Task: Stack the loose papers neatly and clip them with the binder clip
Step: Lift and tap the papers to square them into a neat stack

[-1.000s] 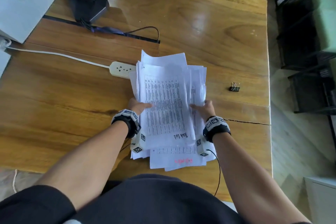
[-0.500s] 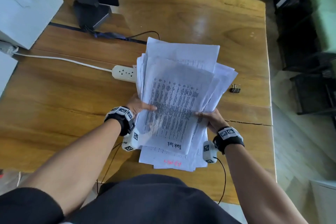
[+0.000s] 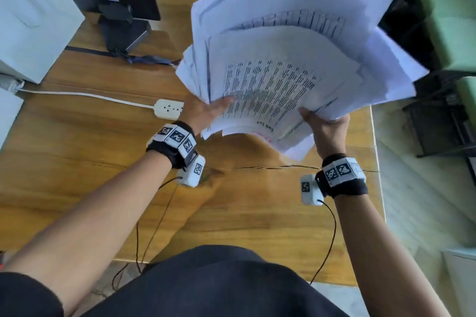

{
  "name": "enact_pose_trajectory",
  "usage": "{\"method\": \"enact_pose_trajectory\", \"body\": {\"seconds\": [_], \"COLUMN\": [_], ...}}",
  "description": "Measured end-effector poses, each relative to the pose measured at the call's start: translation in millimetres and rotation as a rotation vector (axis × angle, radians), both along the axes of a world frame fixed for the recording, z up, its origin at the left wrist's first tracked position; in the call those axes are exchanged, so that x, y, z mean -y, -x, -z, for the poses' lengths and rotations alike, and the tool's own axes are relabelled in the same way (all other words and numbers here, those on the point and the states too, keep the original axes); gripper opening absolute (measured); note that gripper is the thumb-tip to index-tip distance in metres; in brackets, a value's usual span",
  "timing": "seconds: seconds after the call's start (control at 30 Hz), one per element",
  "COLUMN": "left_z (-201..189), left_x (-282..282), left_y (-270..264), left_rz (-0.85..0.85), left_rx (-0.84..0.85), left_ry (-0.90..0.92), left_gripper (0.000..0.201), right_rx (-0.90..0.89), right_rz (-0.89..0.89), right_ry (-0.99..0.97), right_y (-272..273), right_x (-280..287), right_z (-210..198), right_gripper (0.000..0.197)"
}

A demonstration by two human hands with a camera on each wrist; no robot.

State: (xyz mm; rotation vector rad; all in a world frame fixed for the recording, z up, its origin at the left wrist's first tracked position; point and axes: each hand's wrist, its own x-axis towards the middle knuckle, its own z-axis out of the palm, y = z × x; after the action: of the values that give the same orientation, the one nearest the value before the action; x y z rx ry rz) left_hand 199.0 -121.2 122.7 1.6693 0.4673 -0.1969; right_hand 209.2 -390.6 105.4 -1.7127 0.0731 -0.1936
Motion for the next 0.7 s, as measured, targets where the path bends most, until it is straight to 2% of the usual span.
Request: {"method": "enact_pose_trajectory", "body": {"seconds": [0.07, 0.17, 0.23, 0.37, 0.4, 0.47, 0.5, 0.57, 0.63, 0.67, 0.7], "left_z": [11, 26, 26, 30, 37, 47, 56, 68, 66, 74, 66], "left_x": [-9, -8, -8, -18, -20, -18, -21, -27, -29, -29, -23], "left_y": [0, 4, 6, 0, -3, -6, -10, -16, -19, -19, -15], "left_rz": [0.031, 0.053, 0.001, 0.026, 0.035, 0.105, 0.117, 0.119, 0.143, 0.177, 0.209], "left_rx": [-0.074, -0.150, -0.149, -0.140, -0.133, -0.155, -0.150, -0.122, -0.078, -0.118, -0.137], "left_ry": [0.019, 0.165, 0.174, 0.164, 0.159, 0.150, 0.159, 0.138, 0.131, 0.142, 0.176], "left_gripper": [0.024, 0.044, 0.045, 0.031, 0.039, 0.080, 0.093, 0.088, 0.091, 0.092, 0.093], "right_rx": [-0.037, -0.154, -0.173, -0.127, -0.123, -0.130, -0.130, -0.120, -0.146, -0.171, -0.191], "right_rz": [-0.041, -0.036, -0.011, -0.042, -0.076, -0.139, -0.156, -0.179, -0.204, -0.216, -0.222], "right_ry": [-0.009, -0.006, -0.044, -0.074, -0.068, -0.043, -0.037, -0.057, -0.063, -0.043, -0.017], "right_y": [3, 10, 10, 3, 3, 0, -1, -6, -9, -9, -9], "right_x": [7, 3, 2, 19, 19, 13, 13, 20, 26, 26, 22], "right_z": [8, 23, 25, 18, 17, 14, 11, 8, 8, 10, 11], "right_gripper": [0.037, 0.036, 0.035, 0.041, 0.044, 0.049, 0.050, 0.051, 0.056, 0.060, 0.062]}}
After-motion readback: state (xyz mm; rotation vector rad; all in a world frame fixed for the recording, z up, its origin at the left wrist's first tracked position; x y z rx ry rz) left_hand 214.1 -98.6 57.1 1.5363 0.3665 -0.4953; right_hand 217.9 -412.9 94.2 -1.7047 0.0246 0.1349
